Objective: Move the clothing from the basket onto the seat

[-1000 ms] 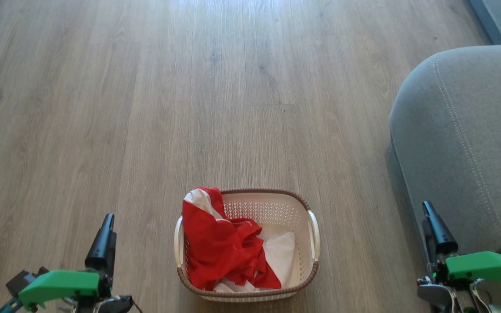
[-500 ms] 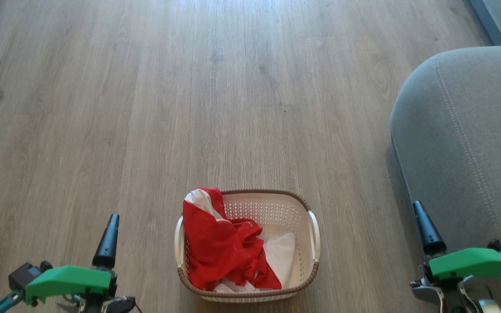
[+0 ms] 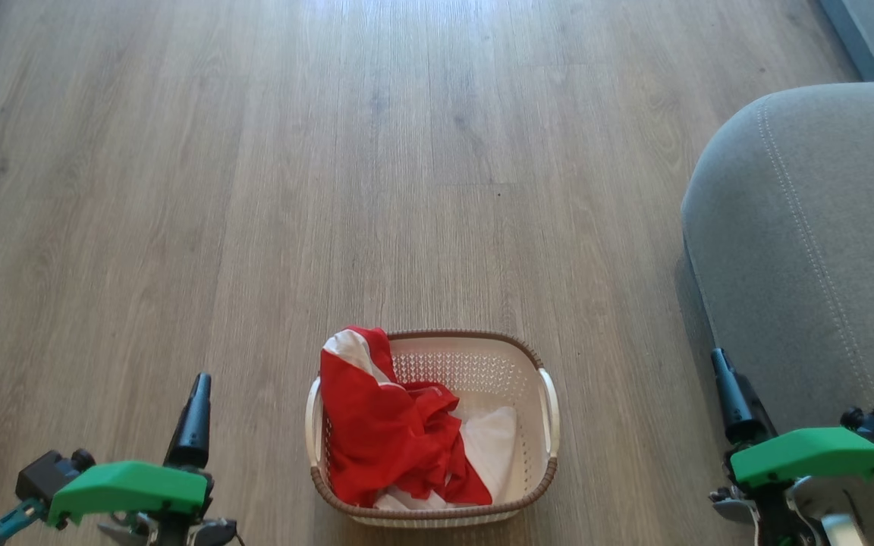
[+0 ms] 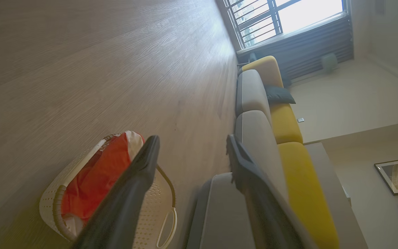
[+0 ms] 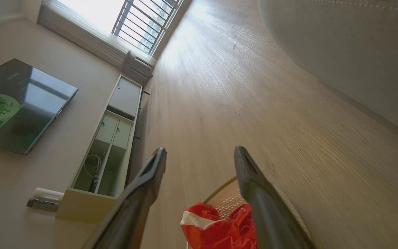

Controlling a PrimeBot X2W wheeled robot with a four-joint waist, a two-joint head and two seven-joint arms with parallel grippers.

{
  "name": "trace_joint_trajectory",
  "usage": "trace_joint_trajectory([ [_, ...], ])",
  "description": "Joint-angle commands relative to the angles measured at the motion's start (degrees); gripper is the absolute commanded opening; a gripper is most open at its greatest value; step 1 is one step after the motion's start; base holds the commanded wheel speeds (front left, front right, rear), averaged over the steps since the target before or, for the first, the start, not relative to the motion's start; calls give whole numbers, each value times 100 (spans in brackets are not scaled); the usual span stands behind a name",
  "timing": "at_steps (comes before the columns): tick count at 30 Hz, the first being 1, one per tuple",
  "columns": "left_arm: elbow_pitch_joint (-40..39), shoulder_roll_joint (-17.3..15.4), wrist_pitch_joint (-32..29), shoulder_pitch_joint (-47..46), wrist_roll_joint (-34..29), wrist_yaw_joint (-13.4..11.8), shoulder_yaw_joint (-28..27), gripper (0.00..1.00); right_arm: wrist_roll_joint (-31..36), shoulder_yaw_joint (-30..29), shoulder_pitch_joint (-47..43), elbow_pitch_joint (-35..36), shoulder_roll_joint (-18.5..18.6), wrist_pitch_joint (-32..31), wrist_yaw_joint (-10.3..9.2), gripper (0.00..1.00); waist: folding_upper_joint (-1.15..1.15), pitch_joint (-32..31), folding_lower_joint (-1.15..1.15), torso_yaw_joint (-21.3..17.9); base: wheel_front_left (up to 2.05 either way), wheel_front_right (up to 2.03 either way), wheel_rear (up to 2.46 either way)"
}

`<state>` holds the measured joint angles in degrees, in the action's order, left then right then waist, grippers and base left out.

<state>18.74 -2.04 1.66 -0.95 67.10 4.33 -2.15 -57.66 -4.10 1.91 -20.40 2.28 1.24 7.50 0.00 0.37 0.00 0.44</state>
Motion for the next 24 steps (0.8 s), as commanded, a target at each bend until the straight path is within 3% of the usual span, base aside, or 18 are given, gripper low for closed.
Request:
trace_joint_trajectory([
  [1, -204, -51, 60, -250, -163, -2, -60, 100, 201, 72, 351, 166, 44, 93, 0, 100, 0, 4, 0, 1, 0, 0, 0],
  [24, -245, -61, 446, -255, -1354, -144, 14, 100, 1944, 148, 462, 287, 49, 482, -1, 100, 0, 40, 0, 19, 0, 0, 0],
])
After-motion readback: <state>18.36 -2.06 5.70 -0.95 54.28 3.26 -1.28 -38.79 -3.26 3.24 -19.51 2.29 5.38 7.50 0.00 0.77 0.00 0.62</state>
